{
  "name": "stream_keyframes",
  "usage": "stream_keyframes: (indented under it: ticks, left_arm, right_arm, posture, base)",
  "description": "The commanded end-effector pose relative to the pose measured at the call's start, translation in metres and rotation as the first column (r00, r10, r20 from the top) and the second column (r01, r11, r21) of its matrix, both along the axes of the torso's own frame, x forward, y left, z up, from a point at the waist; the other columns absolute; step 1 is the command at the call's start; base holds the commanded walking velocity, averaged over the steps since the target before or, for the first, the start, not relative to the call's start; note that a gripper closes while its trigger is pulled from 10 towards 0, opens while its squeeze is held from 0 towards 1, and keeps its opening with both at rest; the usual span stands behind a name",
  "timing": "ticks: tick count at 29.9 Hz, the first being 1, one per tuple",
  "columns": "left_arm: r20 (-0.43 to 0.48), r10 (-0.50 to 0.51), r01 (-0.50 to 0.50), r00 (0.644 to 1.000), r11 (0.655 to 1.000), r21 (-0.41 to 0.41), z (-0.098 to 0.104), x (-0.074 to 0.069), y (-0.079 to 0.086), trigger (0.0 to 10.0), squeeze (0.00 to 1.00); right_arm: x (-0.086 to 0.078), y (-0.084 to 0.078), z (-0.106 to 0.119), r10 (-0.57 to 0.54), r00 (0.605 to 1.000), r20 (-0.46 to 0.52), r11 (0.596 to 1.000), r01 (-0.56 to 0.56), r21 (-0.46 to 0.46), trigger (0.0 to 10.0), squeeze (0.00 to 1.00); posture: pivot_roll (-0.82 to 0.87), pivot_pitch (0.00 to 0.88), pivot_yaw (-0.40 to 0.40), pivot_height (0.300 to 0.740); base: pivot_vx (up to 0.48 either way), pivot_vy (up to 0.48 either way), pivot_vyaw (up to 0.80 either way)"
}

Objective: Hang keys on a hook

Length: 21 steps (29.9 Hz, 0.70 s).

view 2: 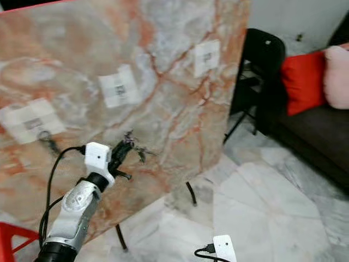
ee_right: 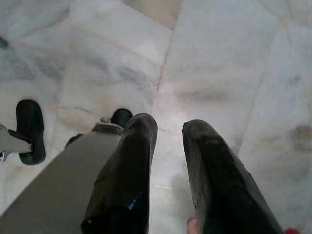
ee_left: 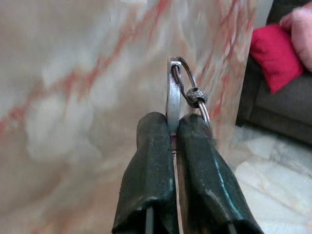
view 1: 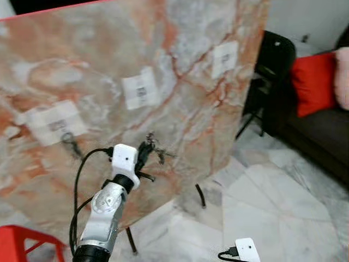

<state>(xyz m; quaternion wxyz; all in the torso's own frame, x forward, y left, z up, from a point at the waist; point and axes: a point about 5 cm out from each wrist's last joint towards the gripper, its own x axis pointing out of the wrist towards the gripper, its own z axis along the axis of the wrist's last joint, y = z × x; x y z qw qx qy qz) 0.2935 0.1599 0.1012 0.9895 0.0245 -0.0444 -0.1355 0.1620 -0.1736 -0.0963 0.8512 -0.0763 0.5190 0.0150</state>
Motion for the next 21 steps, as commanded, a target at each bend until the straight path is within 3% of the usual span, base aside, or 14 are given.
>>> stream_keyframes:
  ticks: [1,6,10,17,21]
  left_arm:
    - [0.007,0.035,-0.035,0.999,0.999,0.02,-0.002,-0.007,0.013,10.0,0.0]
    - [-0.025,0.025,-0.024,0.999,0.999,0.04,-0.011,-0.026,0.02,10.0,0.0]
    - [-0.042,0.064,-0.063,0.997,0.997,0.036,-0.016,-0.03,0.027,10.0,0.0]
    - [-0.026,0.06,-0.06,0.998,0.998,0.026,-0.011,-0.025,0.02,10.0,0.0]
    - [0.001,0.035,-0.035,0.999,0.999,0.023,-0.003,-0.018,0.01,10.0,0.0]
  right_arm:
    - [0.001,0.0,0.0,-0.01,1.0,0.002,1.0,0.01,0.007,10.0,0.0]
    - [0.001,-0.001,0.0,-0.004,1.0,0.001,1.0,0.004,0.003,10.0,0.0]
    - [0.001,-0.001,0.0,-0.001,1.0,-0.001,1.0,0.001,0.001,10.0,0.0]
    - [0.001,-0.002,0.001,-0.006,1.0,0.005,1.0,0.006,0.004,10.0,0.0]
    - [0.001,-0.002,0.001,-0.009,1.0,0.009,1.0,0.009,0.006,10.0,0.0]
  posture:
    - [0.01,0.0,0.002,0.74]
    - [0.02,0.0,-0.005,0.74]
    - [0.02,0.0,-0.009,0.74]
    - [0.02,0.0,-0.011,0.74]
    - [0.02,0.0,-0.009,0.74]
  base:
    - [0.0,0.0,-0.78]
    - [0.0,0.0,-0.77]
    - [0.0,0.0,-0.76]
    - [0.0,0.174,-0.73]
    - [0.0,0.0,0.0]
